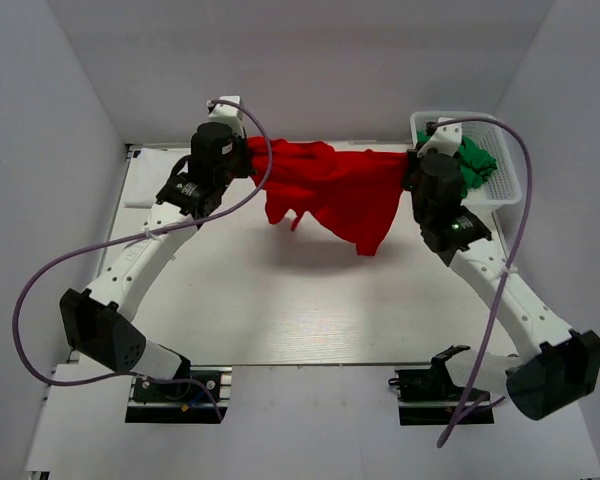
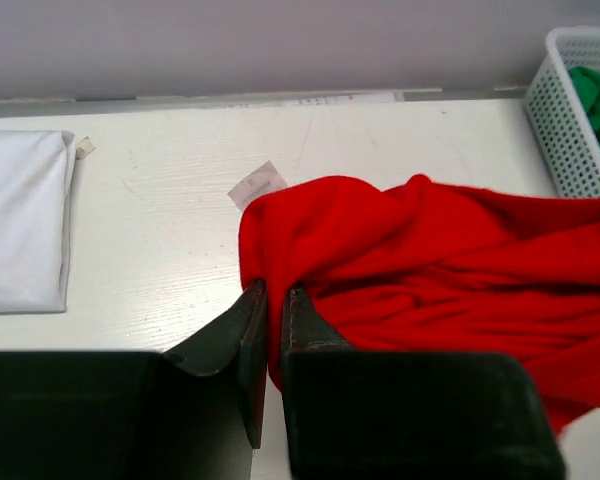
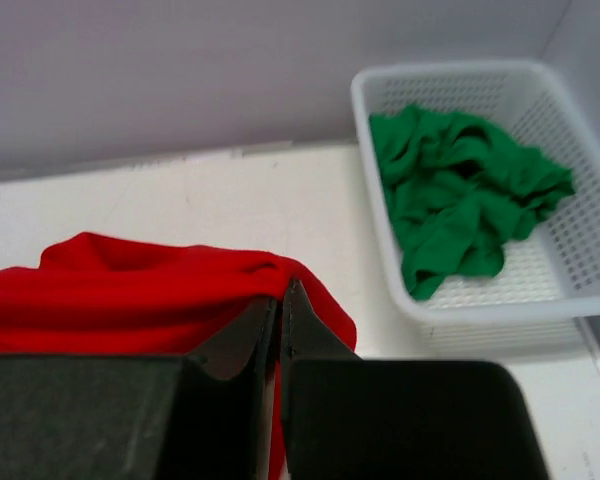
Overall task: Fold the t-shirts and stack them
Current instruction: Flatten out the tshirt
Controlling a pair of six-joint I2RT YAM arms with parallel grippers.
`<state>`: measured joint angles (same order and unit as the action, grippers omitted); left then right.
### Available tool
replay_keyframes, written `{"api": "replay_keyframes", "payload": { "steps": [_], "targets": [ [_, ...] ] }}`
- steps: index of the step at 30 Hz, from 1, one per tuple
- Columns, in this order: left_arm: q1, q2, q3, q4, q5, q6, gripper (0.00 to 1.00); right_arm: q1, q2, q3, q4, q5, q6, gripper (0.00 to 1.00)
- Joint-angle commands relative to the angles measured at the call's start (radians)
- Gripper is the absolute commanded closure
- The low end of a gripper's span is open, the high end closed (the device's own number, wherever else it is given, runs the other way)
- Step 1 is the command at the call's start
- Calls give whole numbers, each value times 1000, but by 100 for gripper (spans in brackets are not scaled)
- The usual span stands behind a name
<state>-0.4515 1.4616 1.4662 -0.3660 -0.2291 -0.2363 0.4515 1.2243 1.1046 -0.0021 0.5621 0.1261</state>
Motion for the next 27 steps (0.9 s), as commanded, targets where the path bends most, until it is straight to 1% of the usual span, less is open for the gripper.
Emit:
{"api": "replay_keyframes", "payload": {
  "steps": [1,3,6,7,9,11,13,14,15,17,19,22,23,27],
  "targets": [
    [5,-125,-1,33,-69,18,95,-20,-106,78,4,88,-75,100],
    [5,-168,-23,64,-23,18,95,-19,-147,109,-27,46,-92,100],
    [5,-268,-35,94,-10,9,97,-17,-203,142,-65,-20,-118,100],
    [5,-292,-44,104,3,9,100,-14,-233,149,-73,-77,-150,100],
    [5,-366,-64,133,31,20,100,-16,-291,162,-90,-163,-187,100],
    [5,-409,-64,157,60,20,100,-16,-334,167,-104,-295,-213,100],
    [5,-464,-73,157,115,31,100,-16,-384,159,-101,-352,-238,100],
    [5,-478,-73,157,134,31,100,-17,-426,158,-110,-434,-246,100],
    [5,-492,-73,157,173,31,100,-17,-442,170,-124,-462,-249,100],
    [5,-527,-73,148,209,14,100,-16,-486,173,-144,-584,-246,100],
    [5,-547,-73,139,218,-11,100,-16,-505,153,-122,-641,-234,100],
    [5,-570,-104,130,197,-21,100,-14,-540,81,-43,-662,-185,100],
    [5,-570,-122,130,163,-49,100,-16,-552,60,-33,-650,-174,100],
    [5,-532,-150,99,97,-101,100,-17,-510,12,-13,-601,-132,100]
  ]
}}
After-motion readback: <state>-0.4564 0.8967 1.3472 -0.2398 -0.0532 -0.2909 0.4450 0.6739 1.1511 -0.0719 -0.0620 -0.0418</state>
